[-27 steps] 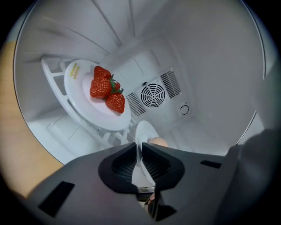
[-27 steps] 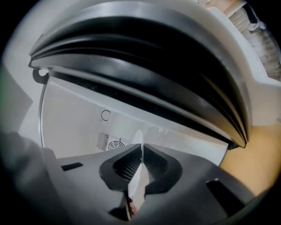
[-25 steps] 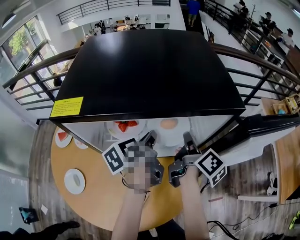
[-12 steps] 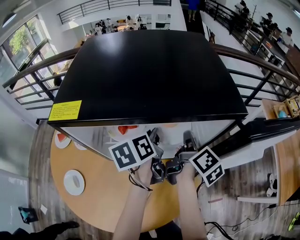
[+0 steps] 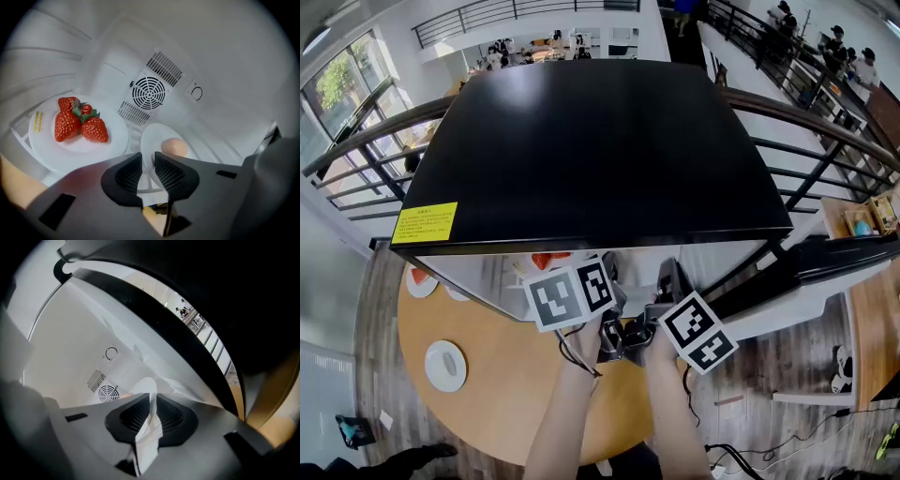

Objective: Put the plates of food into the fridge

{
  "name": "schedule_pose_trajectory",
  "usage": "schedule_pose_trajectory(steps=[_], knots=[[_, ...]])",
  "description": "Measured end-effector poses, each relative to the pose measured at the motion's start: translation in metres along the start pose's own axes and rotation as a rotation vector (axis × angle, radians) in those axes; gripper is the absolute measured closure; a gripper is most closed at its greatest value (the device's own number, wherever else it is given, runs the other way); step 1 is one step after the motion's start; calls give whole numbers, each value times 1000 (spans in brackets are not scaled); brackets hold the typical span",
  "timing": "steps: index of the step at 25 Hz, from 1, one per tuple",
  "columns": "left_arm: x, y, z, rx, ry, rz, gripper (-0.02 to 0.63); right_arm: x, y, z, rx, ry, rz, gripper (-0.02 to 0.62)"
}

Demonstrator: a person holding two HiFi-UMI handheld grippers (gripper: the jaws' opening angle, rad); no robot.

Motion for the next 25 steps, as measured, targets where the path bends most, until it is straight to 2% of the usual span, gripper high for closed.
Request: schedule_pose_trajectory(steps=[7, 9, 10, 13, 14, 16, 18, 25], knots=[[-5, 8, -2, -24, 32, 16, 532, -6, 1, 7, 90, -43, 21, 552], [-7, 8, -1, -18, 61, 44, 532, -8, 1, 8, 111, -69, 25, 549], [-4, 5, 2, -17, 118, 95, 532, -9, 2, 9, 122, -83, 28, 549], [22, -10, 22, -42, 451, 367, 528, -11, 2, 11, 149, -119, 38, 549], [27, -15, 27, -52, 532, 432, 526, -11, 2, 12, 159, -130, 41, 546], [31, -20, 32, -65, 599, 494, 527, -13, 2, 13, 178, -154, 44, 545], [31, -21, 30, -69, 591, 501, 526, -14, 1, 15, 198, -180, 45, 541], [24, -16, 18, -73, 457, 445, 526, -18, 2, 18, 252, -244, 67, 535]])
Point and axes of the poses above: the fingertips, and each gripper's own axes: x backward along the fingers, z to its left, y out of its top, the point moved 9 cm from there along x, backward along the fingers
